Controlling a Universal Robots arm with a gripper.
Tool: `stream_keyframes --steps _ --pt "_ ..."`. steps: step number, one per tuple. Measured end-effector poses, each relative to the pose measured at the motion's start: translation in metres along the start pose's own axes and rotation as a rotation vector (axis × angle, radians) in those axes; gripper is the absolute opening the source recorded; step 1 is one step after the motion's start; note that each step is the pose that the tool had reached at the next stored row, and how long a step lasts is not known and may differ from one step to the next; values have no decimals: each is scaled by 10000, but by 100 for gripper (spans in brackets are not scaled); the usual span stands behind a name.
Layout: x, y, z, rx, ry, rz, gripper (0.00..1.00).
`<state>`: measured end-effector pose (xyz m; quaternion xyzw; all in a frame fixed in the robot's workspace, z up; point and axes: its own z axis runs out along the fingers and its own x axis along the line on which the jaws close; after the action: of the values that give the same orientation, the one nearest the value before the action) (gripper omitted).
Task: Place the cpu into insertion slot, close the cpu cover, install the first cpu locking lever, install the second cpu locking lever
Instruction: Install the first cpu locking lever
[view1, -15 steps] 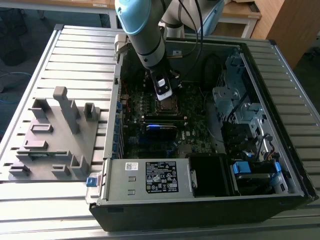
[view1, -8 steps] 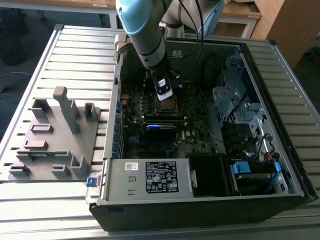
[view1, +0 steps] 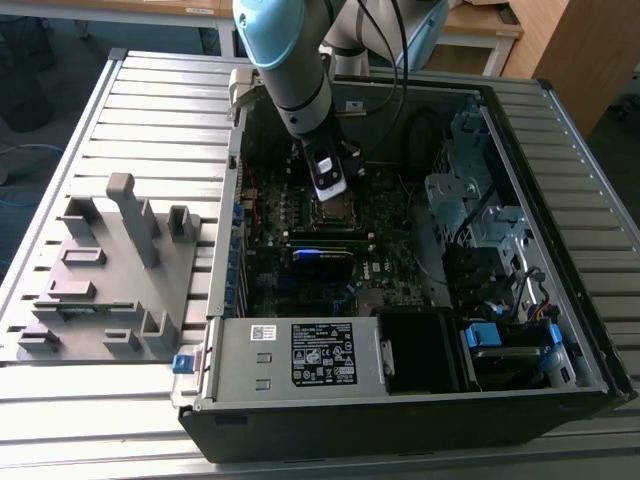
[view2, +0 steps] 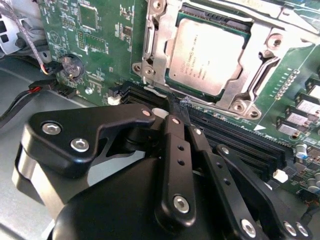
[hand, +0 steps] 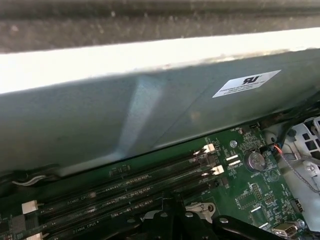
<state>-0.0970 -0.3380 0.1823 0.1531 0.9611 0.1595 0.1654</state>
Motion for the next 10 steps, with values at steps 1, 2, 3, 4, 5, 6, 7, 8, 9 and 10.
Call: stream_keyframes --steps 1,2,3,4,5,6,7,8,9,10 --pt "0 1 1 36 -10 -16 10" --pt "1 2 2 77 -22 -33 10" --pt "2 4 3 116 -34 -49 10" --pt "2 4 4 140 -44 -61 10" --pt "3 4 5 147 -46 -64 10" --pt "3 4 6 151 -48 -67 10" --pt "4 3 8 153 -50 -68 10" --pt "5 3 9 155 -51 -67 10" --pt "5 3 10 155 -51 -68 10" --pt "5 3 10 155 -51 -68 10"
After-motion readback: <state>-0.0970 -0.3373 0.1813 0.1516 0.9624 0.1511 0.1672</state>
